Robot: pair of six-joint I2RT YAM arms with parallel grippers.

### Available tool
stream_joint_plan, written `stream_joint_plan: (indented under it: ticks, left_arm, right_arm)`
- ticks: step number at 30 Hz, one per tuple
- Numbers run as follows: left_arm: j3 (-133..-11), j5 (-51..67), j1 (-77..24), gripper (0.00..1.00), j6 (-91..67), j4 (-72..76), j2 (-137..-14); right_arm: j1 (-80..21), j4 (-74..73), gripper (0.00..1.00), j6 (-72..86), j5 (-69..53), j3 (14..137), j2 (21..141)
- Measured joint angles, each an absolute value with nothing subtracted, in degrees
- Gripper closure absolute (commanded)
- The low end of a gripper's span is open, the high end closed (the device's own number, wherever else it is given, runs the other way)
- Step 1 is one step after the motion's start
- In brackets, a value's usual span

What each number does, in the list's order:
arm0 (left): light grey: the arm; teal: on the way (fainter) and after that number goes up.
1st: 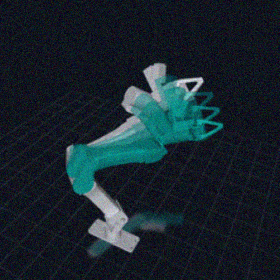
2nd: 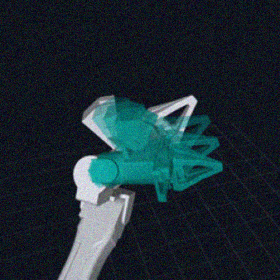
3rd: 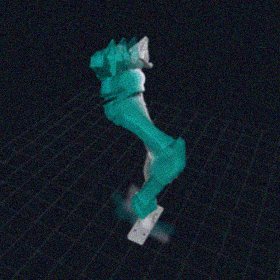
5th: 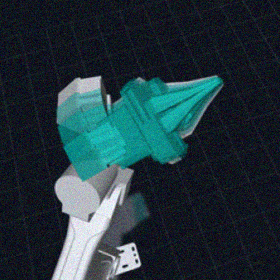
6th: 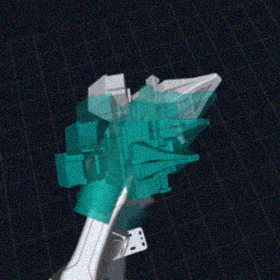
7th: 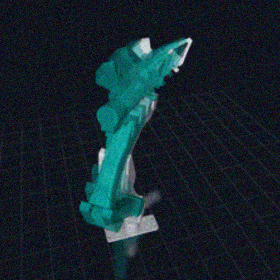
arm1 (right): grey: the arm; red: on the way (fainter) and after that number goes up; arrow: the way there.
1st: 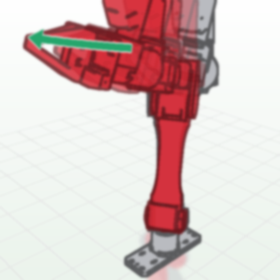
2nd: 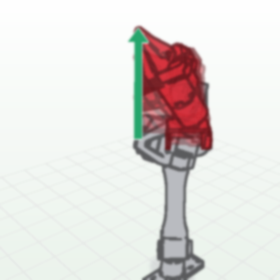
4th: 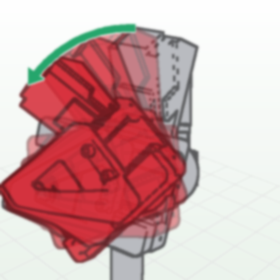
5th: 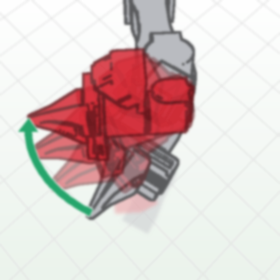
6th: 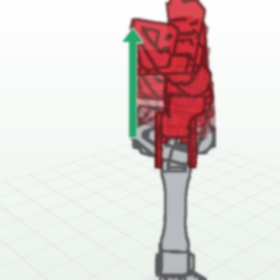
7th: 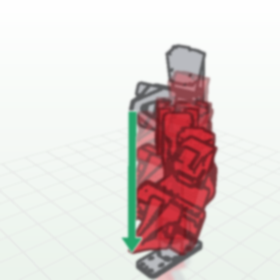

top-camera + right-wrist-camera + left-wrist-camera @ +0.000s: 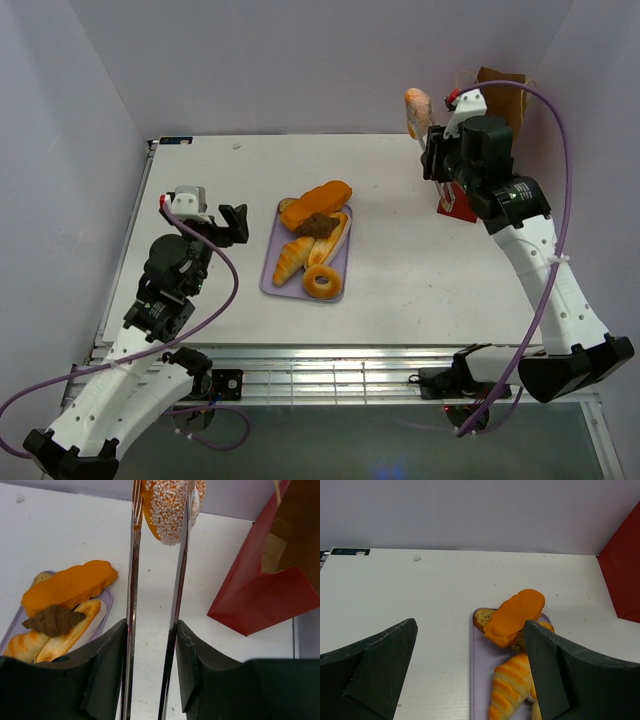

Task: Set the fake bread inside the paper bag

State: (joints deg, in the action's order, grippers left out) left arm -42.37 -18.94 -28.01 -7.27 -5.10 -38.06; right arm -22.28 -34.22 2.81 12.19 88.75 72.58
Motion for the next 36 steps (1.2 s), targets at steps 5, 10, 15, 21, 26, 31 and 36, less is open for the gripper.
stream_joint_plan:
  ticks: [5, 10, 15, 21, 26, 31, 36]
  left_arm:
    - [-42.37, -19.09, -28.32, 0.02, -7.22, -5.04, -37.69]
    - [-42.35, -19.11, -28.36, 0.02, -6.90, -5.04, -37.50]
    - [-42.13, -19.81, -28.62, 0.02, -6.46, -4.60, -36.95]
    - [-41.65, -20.40, -28.75, 0.02, -6.17, -4.45, -36.58]
    - [-41.65, -20.53, -28.91, 0.02, -5.98, -4.40, -36.53]
    - [-41.65, -20.53, -29.06, 0.02, -5.98, -4.32, -36.53]
    - [-41.63, -20.58, -29.23, 0.02, -5.93, -4.29, -36.38]
  right_arm:
    - [-15.75, -34.02, 0.54, 4.27, 11.46, 91.09, 72.77]
    - [-8.93, -33.17, 0.53, 4.99, 10.94, 93.51, 73.17]
    - [-4.45, -31.75, 0.52, 5.39, 10.39, 95.39, 75.50]
    - [-1.48, -31.14, 0.53, 5.91, 8.71, 95.46, 78.83]
    - [2.81, -28.86, 0.52, 7.22, 6.11, 94.80, 80.18]
    - [6.07, -27.20, 0.45, 8.38, 4.84, 94.76, 82.15]
    - [6.26, -26.72, 0.38, 8.88, 2.72, 93.93, 83.74]
